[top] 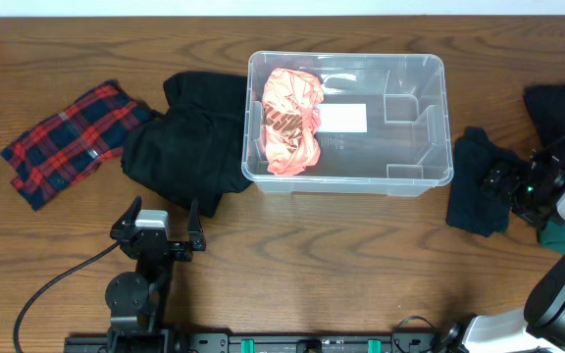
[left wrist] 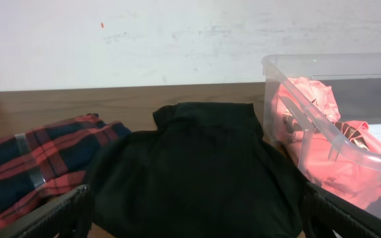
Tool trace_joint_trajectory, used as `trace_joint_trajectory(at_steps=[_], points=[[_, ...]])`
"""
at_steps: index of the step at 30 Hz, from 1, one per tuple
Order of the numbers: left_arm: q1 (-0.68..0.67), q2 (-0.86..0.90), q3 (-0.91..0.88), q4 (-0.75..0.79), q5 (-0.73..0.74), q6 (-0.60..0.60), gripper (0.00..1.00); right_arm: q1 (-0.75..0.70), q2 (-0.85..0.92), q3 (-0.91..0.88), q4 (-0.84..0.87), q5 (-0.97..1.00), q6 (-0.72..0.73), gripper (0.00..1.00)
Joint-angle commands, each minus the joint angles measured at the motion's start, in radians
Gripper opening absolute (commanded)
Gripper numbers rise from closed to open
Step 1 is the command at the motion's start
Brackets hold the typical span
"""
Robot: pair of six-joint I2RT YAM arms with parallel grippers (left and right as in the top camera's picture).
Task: Pack container
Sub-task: 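Grasp the black garment with the right gripper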
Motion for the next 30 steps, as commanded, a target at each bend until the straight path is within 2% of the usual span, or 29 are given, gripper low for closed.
trace_joint_trajectory(at_steps=[1,7,12,19,22,27,30], points=[[0.003,0.0,-0.026,-0.018,0.003,-0.009,0.98,-0.009,0.006,-0.028,0.038,-0.007,-0.026,0.99],[0.003,0.0,-0.026,-0.018,0.003,-0.009,0.98,-0.009,0.006,-0.089,0.112,-0.007,-0.026,0.98],[0.003,0.0,-0.026,-0.018,0.003,-0.009,0.98,-0.009,0.006,-0.09,0.11,-0.008,-0.026,0.71],[0.003,0.0,-0.026,-0.018,0.003,-0.009,0.98,-0.009,0.006,-0.09,0.107,-0.008,-0.026,0.61],[0.003,0.0,-0.026,-0.018,0.002,-0.009,0.98,-0.009,0.005,-0.086,0.106,-0.02,-0.026,0.48],[0.003,0.0,-0.026,-0.018,0.002,-0.009,0.98,-0.009,-0.01,-0.063,0.103,-0.047,-0.026,0.18],[0.003,0.0,-0.026,-0.018,0.003,-0.009,0.98,-0.009,-0.031,-0.047,0.089,-0.047,-0.026,0.11]])
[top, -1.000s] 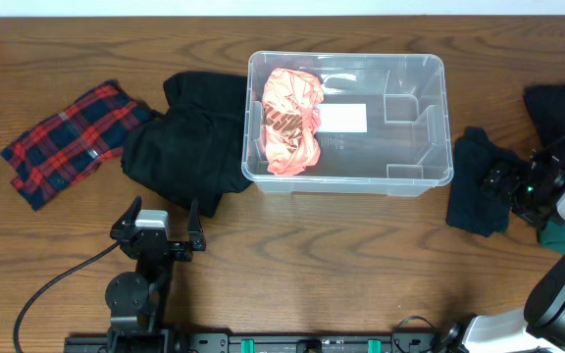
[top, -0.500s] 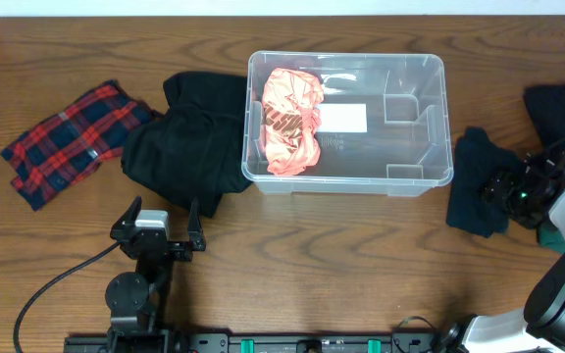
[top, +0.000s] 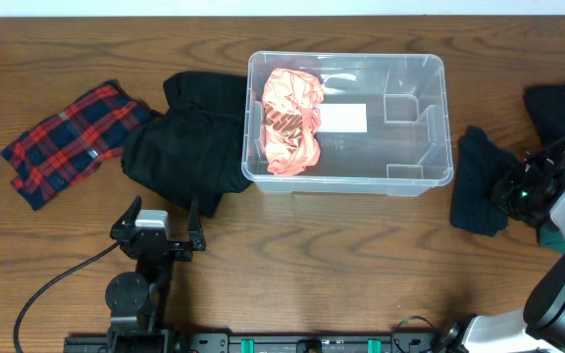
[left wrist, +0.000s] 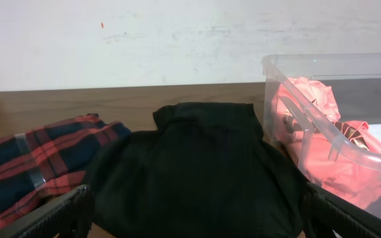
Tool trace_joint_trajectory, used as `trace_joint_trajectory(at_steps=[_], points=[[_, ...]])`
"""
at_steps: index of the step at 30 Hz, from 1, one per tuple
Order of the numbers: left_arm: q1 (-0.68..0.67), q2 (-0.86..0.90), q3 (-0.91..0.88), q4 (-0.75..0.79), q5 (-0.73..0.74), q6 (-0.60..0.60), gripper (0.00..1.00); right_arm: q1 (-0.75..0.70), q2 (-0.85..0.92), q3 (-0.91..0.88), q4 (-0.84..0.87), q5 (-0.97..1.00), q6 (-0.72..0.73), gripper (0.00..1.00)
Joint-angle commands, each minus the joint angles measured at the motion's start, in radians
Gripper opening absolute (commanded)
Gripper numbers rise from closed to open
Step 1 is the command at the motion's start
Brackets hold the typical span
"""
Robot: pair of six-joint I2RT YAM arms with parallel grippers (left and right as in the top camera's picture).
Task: Pack container
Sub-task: 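Grasp the black garment with the right gripper, then lift the black garment and carry it into the bin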
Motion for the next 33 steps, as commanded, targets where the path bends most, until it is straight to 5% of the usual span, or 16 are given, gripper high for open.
trace_joint_trajectory(at_steps=[1,13,20,25,33], points=[[0.003,0.0,-0.026,-0.018,0.002,-0.009,0.98,-0.009,-0.033,0.029,-0.013,0.001,-0.003,0.1],[0.003,0.0,-0.026,-0.018,0.002,-0.009,0.98,0.019,-0.326,0.24,-0.071,-0.147,0.077,0.01],[0.003,0.0,-0.026,-0.018,0.002,-0.009,0.98,0.204,-0.439,0.376,-0.134,-0.167,0.082,0.01],[0.003,0.0,-0.026,-0.018,0.002,-0.009,0.98,0.397,-0.44,0.397,-0.124,-0.159,-0.033,0.01],[0.003,0.0,-0.026,-0.018,0.003,-0.009,0.98,0.632,-0.36,0.397,-0.155,-0.127,-0.451,0.01]])
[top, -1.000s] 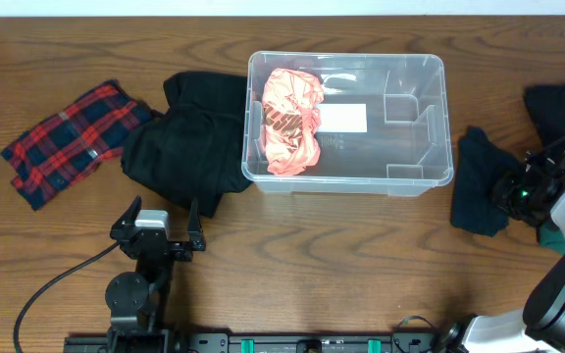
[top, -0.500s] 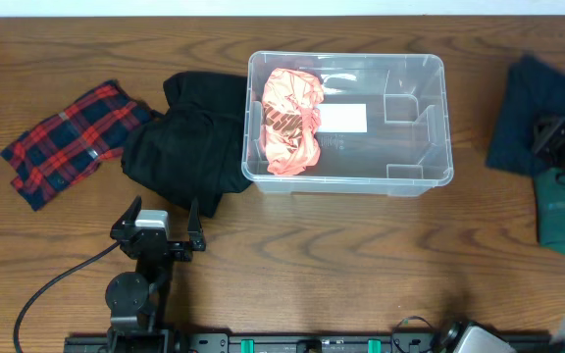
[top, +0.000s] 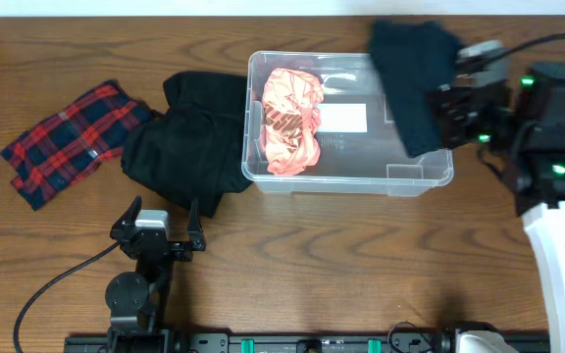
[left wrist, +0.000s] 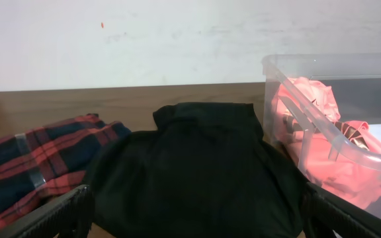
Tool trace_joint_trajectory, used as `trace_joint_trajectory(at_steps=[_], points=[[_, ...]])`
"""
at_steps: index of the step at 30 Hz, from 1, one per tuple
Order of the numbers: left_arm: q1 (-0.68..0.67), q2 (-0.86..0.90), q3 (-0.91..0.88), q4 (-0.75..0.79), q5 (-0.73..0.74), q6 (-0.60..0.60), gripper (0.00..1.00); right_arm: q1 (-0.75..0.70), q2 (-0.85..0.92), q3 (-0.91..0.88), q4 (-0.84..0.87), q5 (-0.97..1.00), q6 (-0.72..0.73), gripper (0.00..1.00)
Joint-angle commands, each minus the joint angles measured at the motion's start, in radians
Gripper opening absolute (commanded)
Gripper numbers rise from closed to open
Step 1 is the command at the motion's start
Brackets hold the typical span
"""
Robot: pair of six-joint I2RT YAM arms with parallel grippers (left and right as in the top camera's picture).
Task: Pack container
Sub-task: 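Lift the black garment and carry it into the bin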
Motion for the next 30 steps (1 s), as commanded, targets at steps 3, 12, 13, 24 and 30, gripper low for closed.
trace_joint_trajectory(at_steps=[3,12,13,24,30], points=[[0.003,0.0,-0.026,-0.018,0.002,-0.009,0.98,0.104,0.078,0.015,-0.009,0.008,-0.312,0.01],[0.003,0.0,-0.026,-0.018,0.002,-0.009,0.98,0.243,0.226,0.015,-0.023,0.005,-0.56,0.01],[0.003,0.0,-0.026,-0.018,0.002,-0.009,0.98,0.256,0.241,0.015,-0.024,0.004,-0.57,0.01],[0.003,0.0,-0.026,-0.018,0.002,-0.009,0.98,0.306,0.363,0.015,-0.079,-0.011,-0.686,0.01],[0.003,0.0,-0.026,-0.018,0.002,-0.009,0.98,0.306,0.421,0.015,-0.084,-0.026,-0.747,0.01]])
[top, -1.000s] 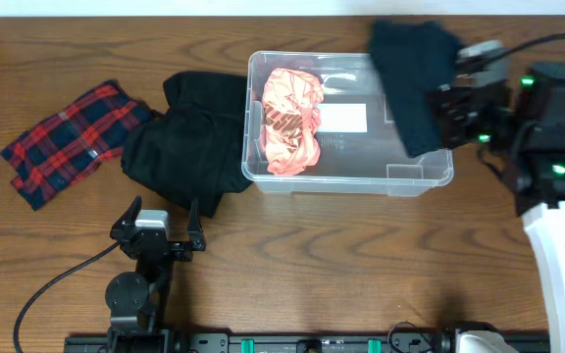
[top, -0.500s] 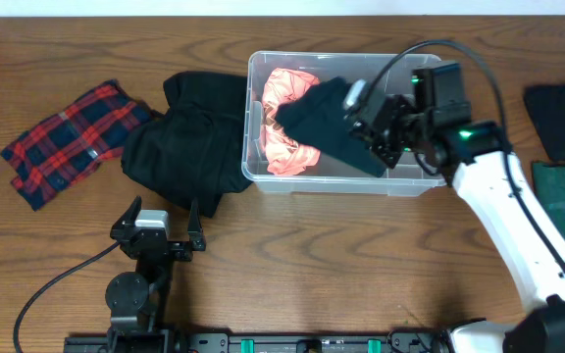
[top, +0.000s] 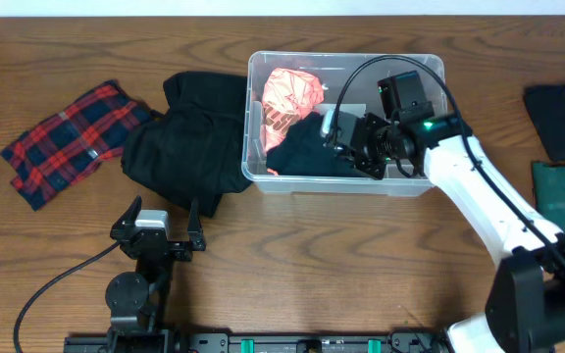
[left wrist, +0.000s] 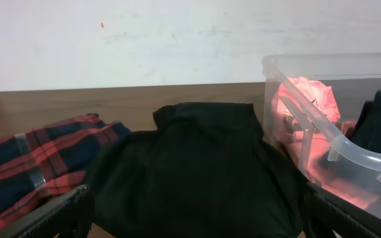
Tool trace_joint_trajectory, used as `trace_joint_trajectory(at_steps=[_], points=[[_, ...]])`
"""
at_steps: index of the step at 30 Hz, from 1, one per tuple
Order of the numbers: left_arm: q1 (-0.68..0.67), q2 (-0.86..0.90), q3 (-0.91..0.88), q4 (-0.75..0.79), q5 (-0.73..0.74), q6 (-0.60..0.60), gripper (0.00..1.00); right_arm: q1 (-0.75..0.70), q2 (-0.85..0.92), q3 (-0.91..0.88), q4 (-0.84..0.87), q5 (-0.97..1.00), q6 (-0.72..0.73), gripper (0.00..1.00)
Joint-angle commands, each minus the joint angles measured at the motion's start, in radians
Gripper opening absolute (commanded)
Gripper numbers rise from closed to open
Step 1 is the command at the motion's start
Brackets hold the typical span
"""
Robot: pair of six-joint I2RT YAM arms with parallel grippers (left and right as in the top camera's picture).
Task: Pack container
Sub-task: 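Lift the black garment and carry it into the bin, then lower the black garment into the bin and open the right gripper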
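The clear container stands at the table's middle, with a pink garment in its left end. Beside the pink one, inside the container, lies a dark blue garment. My right gripper is down in the container at that garment's right edge and looks shut on it. My left gripper rests open near the front edge, facing a black garment. The left wrist view shows the black garment, the container, the pink garment and the dark blue garment, with the left gripper wide open.
A red and blue plaid cloth lies at the far left, also seen as plaid cloth. Another dark garment and a green cloth lie at the far right. The container has small dividers at its right end.
My right gripper held the dark blue garment above the container's right end; now it is lower and further left, and the garment lies inside beside the pink one. The left arm is unchanged.
My right gripper was at the dark blue garment on the table right of the container, and stayed on it a second later. Then it held the garment up over the container's right end. Now the garment lies in the container.
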Motion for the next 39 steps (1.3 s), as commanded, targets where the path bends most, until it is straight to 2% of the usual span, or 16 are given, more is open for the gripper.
trace_joint_trajectory(at_steps=[1,14,39], points=[[0.003,0.0,-0.026,-0.018,0.002,-0.009,0.98,0.008,0.031,0.015,-0.003,-0.039,-0.058,0.01],[0.003,0.0,-0.026,-0.018,0.002,-0.009,0.98,0.008,0.159,0.015,-0.003,-0.052,-0.061,0.01],[0.003,0.0,-0.026,-0.018,0.002,-0.009,0.98,0.006,0.159,0.077,-0.006,-0.063,-0.004,0.01]])
